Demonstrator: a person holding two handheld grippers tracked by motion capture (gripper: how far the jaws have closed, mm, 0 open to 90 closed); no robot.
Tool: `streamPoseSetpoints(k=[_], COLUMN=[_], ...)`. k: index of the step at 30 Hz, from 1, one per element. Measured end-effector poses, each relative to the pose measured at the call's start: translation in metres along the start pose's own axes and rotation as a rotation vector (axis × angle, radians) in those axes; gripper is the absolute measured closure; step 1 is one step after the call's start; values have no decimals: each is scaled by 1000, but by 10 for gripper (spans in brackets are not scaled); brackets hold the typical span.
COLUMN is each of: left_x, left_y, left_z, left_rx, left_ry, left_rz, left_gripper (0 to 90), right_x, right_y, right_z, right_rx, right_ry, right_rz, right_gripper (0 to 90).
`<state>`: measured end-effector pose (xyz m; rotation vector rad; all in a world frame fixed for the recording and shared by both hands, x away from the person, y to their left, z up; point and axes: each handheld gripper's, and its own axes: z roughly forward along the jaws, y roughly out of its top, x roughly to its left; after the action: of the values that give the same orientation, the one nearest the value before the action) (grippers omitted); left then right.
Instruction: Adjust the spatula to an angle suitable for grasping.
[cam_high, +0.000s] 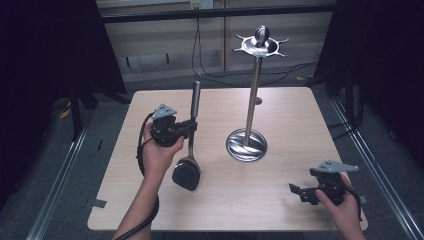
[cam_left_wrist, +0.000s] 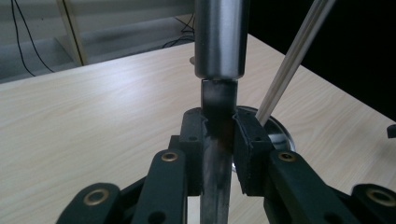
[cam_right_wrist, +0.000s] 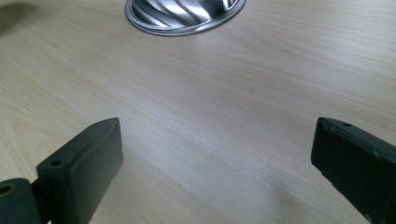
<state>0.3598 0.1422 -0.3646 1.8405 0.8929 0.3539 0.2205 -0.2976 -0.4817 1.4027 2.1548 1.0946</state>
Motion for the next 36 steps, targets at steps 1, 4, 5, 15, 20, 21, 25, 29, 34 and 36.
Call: streamPoseSetpoints(k=[1,4,5,15,20,21,25,29,34,36], left_x=[-1,-2,-3,-11,-14,-15,-17,-19,-21,-23], left_y=[1,3,4,12,15,16,18,20,23,24], left_z=[-1,-4,-5,-6,-7,-7,-7,-7,-8,-9], left_rx=[-14,-55,-70,-106,-141,-134,-141,-162,-170,-179], left_ry=[-3,-16,-18,-53,-86,-77,-93,-100,-117,-106], left_rz=[8,8,13,32,35,40,49,57,57,57], left_gripper=[754,754,754,754,754,754,754,754,754,754], right_x=[0,0,0,0,1,0,1,1,1,1], right_y=[0,0,0,0,1,1,1,1,1,1], right_z=[0,0,0,0,0,0,0,1,1,1], right_rx=[1,2,2,-1,0,-2,0,-3,-2,-5], right_ry=[-1,-1,-1,0,0,1,1,4,5,6], right_rz=[-3,-1,-2,-4,-3,-6,-4,-4,-2,-1], right_gripper=[21,21,21,21,21,21,20,21,21,21])
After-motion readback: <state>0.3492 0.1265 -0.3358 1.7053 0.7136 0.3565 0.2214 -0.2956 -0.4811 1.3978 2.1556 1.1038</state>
